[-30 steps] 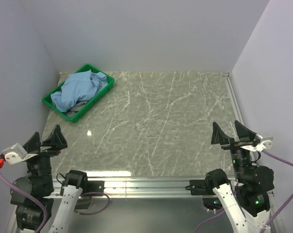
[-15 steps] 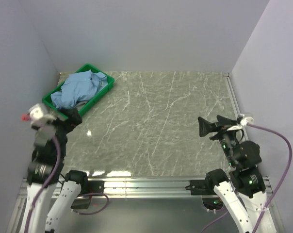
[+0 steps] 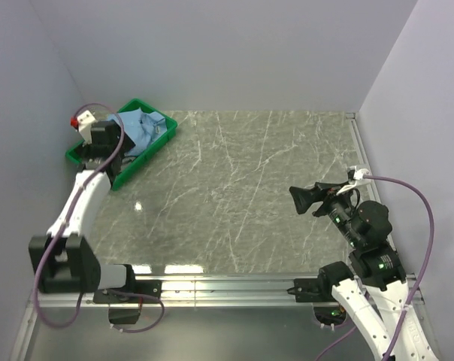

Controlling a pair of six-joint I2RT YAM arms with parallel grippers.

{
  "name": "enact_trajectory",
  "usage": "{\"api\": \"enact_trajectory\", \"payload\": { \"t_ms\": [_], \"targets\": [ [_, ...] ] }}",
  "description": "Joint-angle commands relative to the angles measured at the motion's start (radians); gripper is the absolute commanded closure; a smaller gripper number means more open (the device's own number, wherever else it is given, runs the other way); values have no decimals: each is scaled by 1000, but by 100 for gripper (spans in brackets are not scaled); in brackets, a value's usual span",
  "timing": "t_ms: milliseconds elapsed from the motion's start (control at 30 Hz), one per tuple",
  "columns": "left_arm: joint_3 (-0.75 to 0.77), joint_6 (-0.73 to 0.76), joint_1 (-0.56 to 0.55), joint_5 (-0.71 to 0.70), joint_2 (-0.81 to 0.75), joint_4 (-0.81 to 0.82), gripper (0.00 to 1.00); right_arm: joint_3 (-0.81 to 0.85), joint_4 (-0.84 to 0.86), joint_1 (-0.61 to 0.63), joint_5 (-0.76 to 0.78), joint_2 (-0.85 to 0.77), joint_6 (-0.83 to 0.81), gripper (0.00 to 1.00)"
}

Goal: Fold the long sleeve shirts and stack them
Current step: Grab the shirt from the pile

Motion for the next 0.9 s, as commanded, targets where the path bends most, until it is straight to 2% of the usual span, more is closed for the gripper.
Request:
{"api": "enact_trajectory", "payload": {
  "t_ms": [0, 300, 433, 533, 600, 633, 700, 733, 800, 833, 867],
  "targets": [
    [123, 5, 56, -5, 135, 154, 2, 4, 13, -5, -64, 14, 19, 0],
    [353, -4, 114, -28, 492, 151, 3, -1, 9, -7, -88, 32, 7, 0],
    [425, -2, 118, -25, 589, 116, 4, 0, -2, -5, -97, 41, 2, 0],
    [437, -2, 121, -10, 623, 106, 10, -3, -5, -5, -107, 46, 2, 1],
    [419, -2, 119, -4, 619, 128, 27, -3, -8, -5, -117, 49, 7, 2],
    [401, 1, 119, -7, 614, 135, 42, -1, -8, -4, -127, 54, 8, 2],
    [390, 7, 119, -7, 602, 157, 56, 3, -11, -4, -137, 58, 8, 4],
    [385, 15, 119, -7, 596, 161, 70, 7, -14, -4, -140, 63, 8, 4],
    [388, 21, 119, -11, 579, 160, 84, 16, -23, -5, -141, 64, 5, 5],
    [391, 27, 119, -25, 568, 160, 98, 19, -28, -5, -141, 61, 4, 5],
    [391, 32, 118, -31, 535, 165, 99, 22, -29, -5, -141, 60, 4, 5]
  ]
}}
